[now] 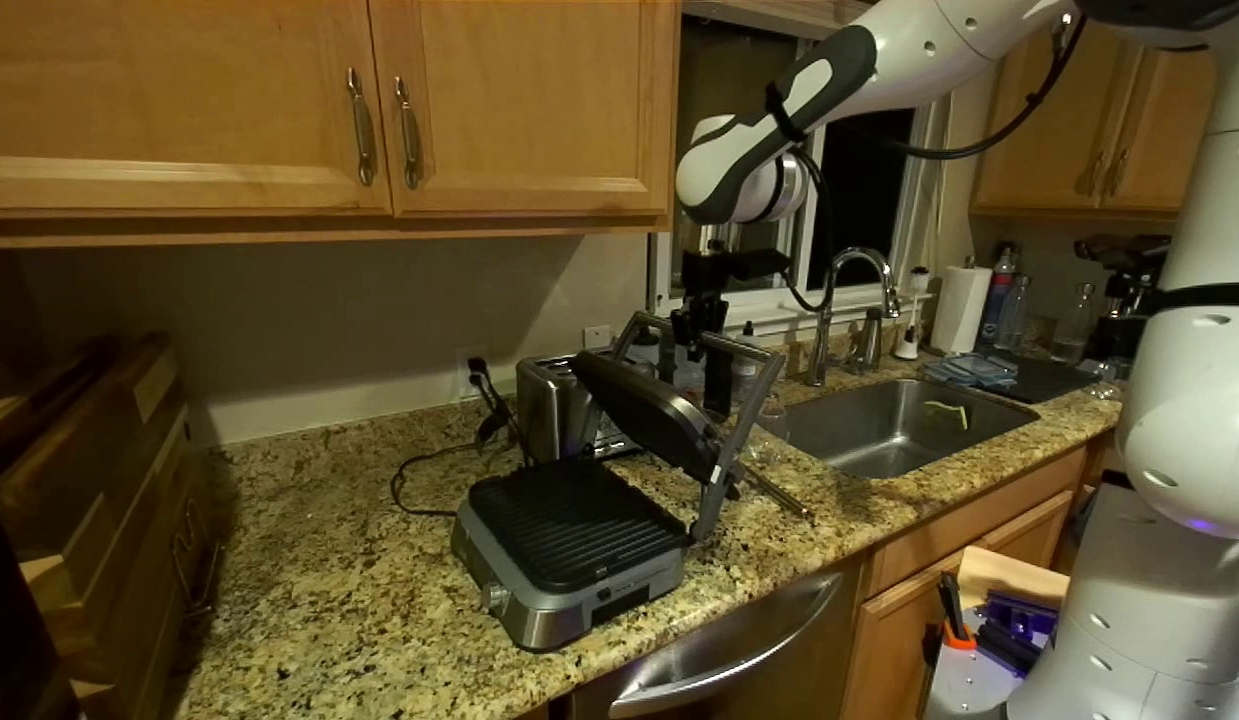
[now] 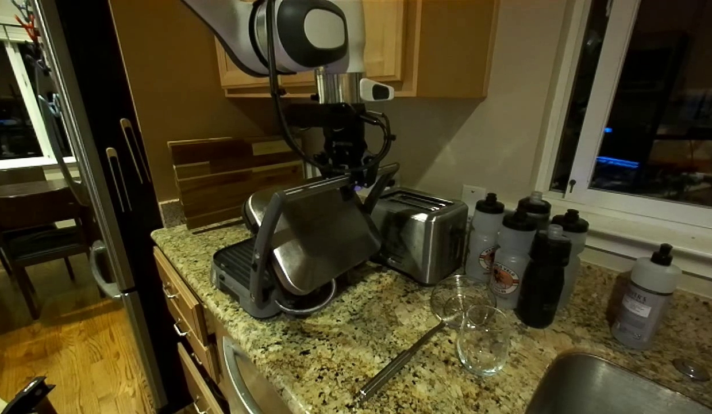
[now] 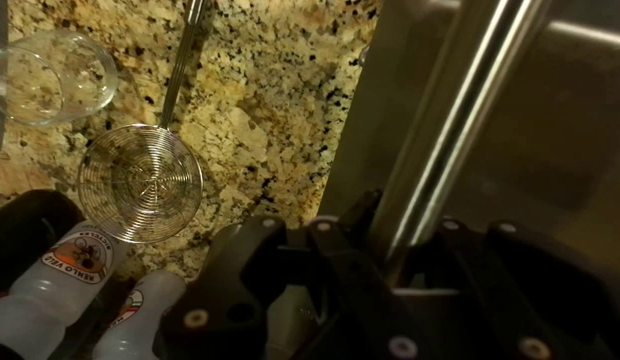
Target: Close the sandwich maker
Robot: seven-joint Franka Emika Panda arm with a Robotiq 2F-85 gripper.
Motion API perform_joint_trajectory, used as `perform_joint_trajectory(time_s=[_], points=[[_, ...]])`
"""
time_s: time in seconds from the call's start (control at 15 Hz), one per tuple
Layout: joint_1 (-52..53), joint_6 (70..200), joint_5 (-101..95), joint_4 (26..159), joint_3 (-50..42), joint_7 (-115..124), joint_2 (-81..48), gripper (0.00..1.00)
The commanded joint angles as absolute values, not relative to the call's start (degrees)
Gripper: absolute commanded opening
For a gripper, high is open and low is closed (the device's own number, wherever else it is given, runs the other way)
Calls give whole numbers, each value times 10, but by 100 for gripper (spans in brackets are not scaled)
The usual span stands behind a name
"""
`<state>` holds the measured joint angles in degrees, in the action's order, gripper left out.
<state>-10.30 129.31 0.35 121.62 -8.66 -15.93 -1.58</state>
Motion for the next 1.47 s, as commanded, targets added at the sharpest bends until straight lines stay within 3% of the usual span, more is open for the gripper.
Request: perform_joint_trajectory(time_s=[0.0,0.6,0.73,1.4], points=[[-101,1291,3,1215,-89,-160,-16,8],[-101,1291,3,1215,-89,-162,-16,8],[-98,1291,12,1213,-86,-164,-19,5],[-36,1290,3,1180,-20,-93,-26,4]])
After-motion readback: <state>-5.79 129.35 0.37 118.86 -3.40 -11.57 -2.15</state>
